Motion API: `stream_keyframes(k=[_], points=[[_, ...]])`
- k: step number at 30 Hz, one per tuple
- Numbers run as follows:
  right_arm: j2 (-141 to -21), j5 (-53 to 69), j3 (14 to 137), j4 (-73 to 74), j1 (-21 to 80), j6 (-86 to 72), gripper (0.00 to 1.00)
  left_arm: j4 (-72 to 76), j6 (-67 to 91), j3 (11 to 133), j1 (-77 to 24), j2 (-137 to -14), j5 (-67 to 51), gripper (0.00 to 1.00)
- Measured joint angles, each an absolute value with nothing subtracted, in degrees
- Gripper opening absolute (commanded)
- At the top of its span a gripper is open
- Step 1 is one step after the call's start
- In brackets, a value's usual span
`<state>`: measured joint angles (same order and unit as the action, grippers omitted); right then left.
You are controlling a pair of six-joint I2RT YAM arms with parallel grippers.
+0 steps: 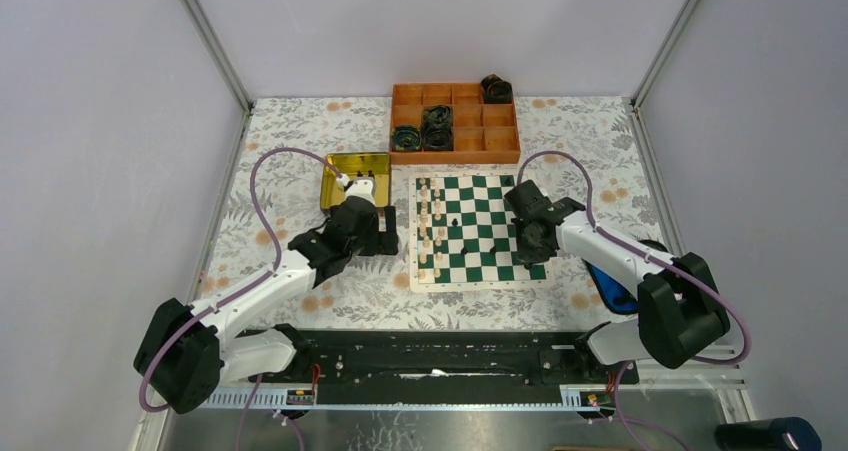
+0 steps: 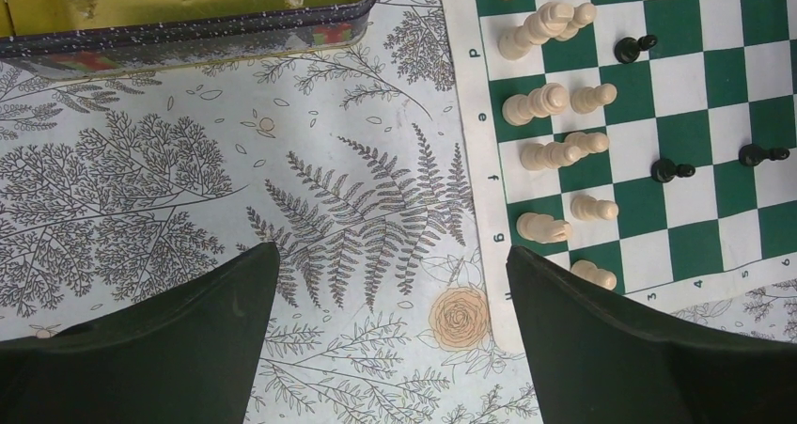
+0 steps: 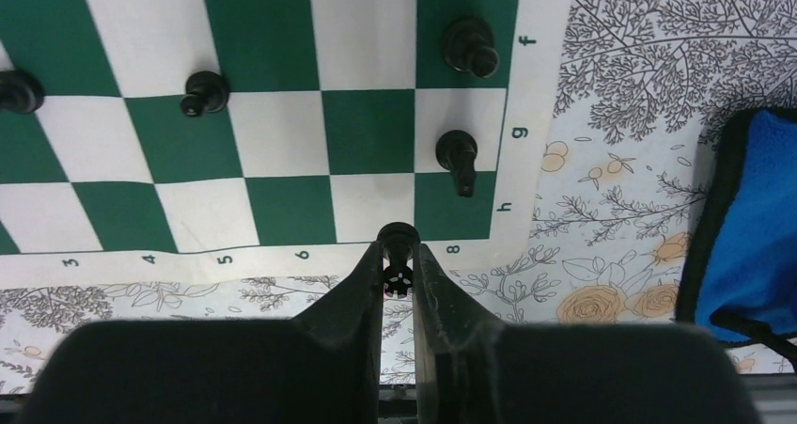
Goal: Set up the chess pieces on the board
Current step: Place the chess piece on the chessboard.
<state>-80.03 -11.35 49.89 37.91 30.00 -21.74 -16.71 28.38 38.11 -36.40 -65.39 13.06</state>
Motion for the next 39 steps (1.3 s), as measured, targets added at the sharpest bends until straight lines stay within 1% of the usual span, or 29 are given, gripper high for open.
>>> stream_keyframes(k=[21, 29, 37, 39], points=[[-80.09, -10.57, 47.79, 37.85, 24.08, -22.37, 0.05, -16.75, 28.38, 38.11, -37.52, -65.17, 13.13, 0.99], [-82.65, -8.78, 47.70, 36.80, 22.50, -22.35, 0.05, -16.84, 28.38, 38.11, -37.52, -65.17, 13.17, 0.99], [-84.42, -7.40, 47.62, 36.10, 21.65, -22.35, 0.08, -17.17, 28.38, 38.11, -37.54, -65.17, 13.45, 0.99], [-84.62, -7.22, 47.59, 35.92, 21.43, -22.35, 0.11, -17.19, 28.38, 38.11, -37.54, -65.17, 13.52, 0.99]])
